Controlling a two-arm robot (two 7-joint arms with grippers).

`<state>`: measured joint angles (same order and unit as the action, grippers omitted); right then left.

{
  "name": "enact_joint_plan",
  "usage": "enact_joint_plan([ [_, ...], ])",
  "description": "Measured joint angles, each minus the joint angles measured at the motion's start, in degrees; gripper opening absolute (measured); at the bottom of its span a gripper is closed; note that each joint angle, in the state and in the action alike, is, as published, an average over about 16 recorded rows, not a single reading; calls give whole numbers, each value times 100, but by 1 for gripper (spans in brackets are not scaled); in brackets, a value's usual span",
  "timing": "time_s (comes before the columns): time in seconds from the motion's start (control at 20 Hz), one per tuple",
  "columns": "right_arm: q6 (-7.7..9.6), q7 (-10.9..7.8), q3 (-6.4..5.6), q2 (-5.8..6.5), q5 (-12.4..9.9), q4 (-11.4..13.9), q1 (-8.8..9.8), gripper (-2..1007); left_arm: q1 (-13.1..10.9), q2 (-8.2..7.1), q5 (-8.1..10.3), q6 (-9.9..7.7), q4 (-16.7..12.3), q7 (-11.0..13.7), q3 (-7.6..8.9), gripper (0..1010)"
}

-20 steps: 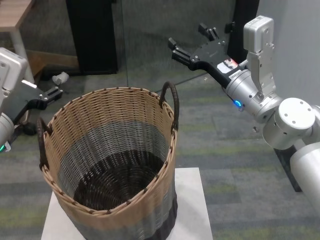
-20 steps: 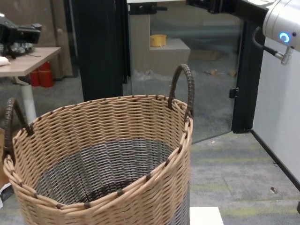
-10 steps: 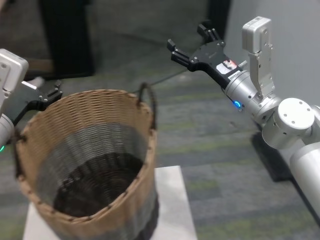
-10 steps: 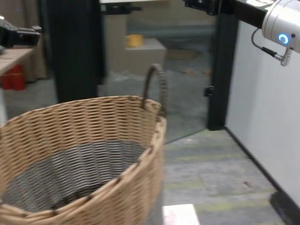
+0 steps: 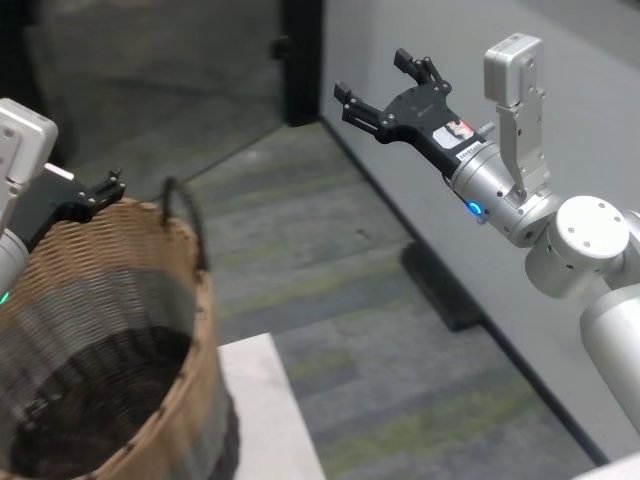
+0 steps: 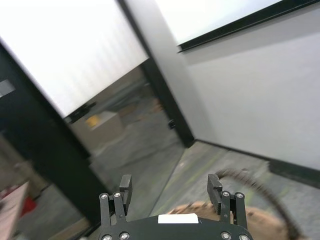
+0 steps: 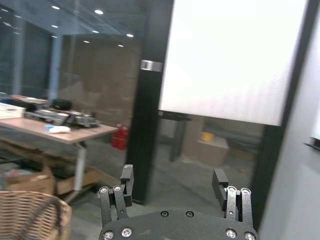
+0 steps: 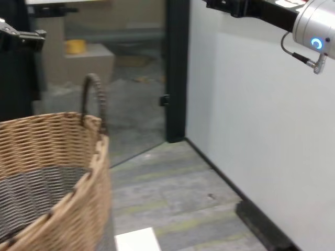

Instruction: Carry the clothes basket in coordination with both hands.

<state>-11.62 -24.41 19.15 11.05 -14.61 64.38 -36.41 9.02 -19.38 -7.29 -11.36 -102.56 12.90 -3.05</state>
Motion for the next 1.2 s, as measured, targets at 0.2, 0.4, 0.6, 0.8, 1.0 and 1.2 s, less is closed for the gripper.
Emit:
enact_joint_plan([
  [0.2,2,-1,2,1,2,-2,-1,1001,-1,-1,-1,-2,1,0,-1,1000],
  [0.4,3,-1,4,1,3,-4,-2,1001,-2,-2,-2,-4,2,0,-1,1000],
  [0.6,4,-1,5,1,4,-5,-2,1001,-2,-2,-3,-5,2,0,-1,1000],
  [0.8,4,-1,6,1,4,-6,-2,1001,-2,-2,-3,-5,3,0,-1,1000],
  [1.0,4,-1,6,1,4,-6,-2,1001,-2,-2,-3,-5,3,0,-1,1000],
  [1.2,4,-1,6,1,4,-6,-3,1001,-2,-2,-3,-5,3,0,-1,1000],
])
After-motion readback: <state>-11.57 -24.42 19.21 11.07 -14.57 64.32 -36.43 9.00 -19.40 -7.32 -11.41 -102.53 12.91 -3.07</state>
